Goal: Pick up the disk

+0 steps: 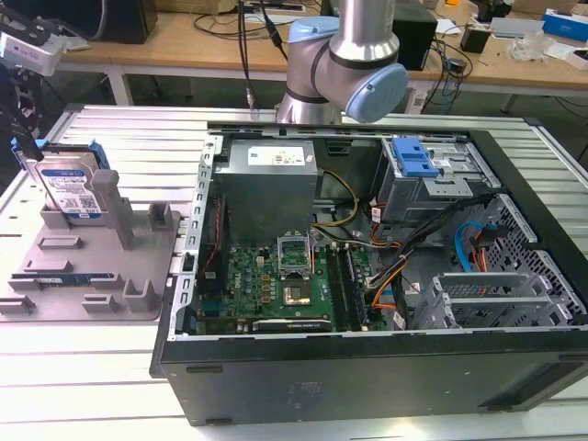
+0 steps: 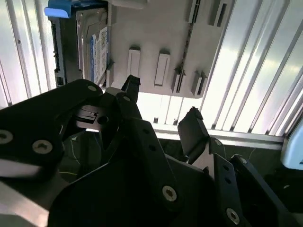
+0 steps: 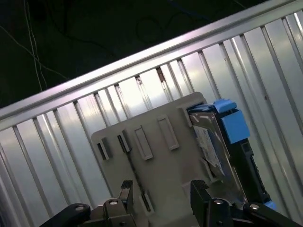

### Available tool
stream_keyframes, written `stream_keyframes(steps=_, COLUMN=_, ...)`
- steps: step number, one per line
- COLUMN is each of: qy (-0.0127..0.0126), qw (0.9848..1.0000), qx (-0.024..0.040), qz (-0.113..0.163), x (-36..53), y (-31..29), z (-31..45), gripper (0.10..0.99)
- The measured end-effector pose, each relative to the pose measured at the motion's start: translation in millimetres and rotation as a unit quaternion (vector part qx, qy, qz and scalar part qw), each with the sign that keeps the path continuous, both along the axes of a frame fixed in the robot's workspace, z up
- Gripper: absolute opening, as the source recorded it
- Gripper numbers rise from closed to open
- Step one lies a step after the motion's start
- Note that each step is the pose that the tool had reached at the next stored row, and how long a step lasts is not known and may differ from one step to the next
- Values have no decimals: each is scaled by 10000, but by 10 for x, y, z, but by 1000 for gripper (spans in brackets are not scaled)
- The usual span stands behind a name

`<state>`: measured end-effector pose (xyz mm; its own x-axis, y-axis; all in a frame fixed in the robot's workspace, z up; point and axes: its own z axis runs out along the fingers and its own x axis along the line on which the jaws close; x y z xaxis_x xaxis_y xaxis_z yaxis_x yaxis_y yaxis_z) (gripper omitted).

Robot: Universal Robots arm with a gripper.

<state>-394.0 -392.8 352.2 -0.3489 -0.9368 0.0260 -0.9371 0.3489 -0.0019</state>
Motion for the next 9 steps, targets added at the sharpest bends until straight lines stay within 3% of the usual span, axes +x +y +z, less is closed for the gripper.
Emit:
stream_keyframes(steps=3, qy=-51, qw=9987, qx=0, qz=514, x=0, y=0, z=-6, gripper=600)
stream_keyframes(steps=5, qy=-68, qw=9976, qx=0, qz=689, x=0, y=0, z=-9, gripper=600)
stream_keyframes(steps=9, qy=-113, qw=9930, qx=0, qz=1177, x=0, y=0, z=-14, gripper=600)
